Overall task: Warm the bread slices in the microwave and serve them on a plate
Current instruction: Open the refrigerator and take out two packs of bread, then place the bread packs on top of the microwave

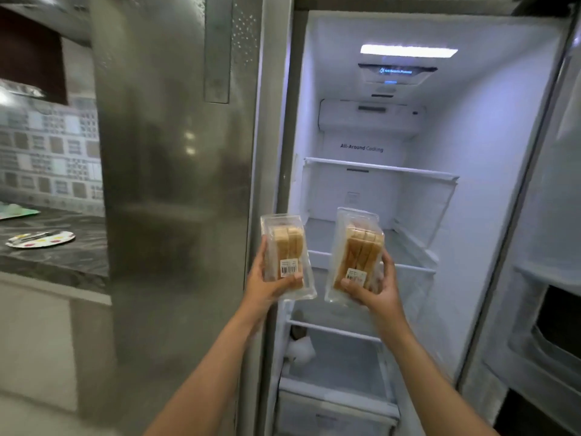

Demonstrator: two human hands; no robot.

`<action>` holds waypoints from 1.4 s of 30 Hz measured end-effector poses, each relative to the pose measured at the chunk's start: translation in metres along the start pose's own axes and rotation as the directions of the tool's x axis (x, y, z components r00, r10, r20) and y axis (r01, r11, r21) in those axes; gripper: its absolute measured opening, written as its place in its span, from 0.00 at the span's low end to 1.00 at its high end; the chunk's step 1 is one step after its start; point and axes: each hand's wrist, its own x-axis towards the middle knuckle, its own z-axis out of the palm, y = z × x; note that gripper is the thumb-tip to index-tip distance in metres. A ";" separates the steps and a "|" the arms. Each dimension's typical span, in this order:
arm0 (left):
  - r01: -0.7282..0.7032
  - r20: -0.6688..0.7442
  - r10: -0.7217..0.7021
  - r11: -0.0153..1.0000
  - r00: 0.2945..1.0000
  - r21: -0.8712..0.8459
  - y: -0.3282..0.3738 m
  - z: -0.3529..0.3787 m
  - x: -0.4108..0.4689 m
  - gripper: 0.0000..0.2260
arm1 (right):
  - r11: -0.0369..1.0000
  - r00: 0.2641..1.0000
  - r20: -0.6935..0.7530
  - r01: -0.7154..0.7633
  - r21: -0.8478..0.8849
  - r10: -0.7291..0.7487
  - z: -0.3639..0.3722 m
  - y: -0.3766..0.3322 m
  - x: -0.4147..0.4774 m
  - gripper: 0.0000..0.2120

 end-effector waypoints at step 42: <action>0.154 -0.883 0.188 0.948 0.430 0.277 0.178 -0.737 -0.096 0.44 | 0.781 0.500 0.855 -0.585 0.219 0.135 0.848 0.289 0.157 0.39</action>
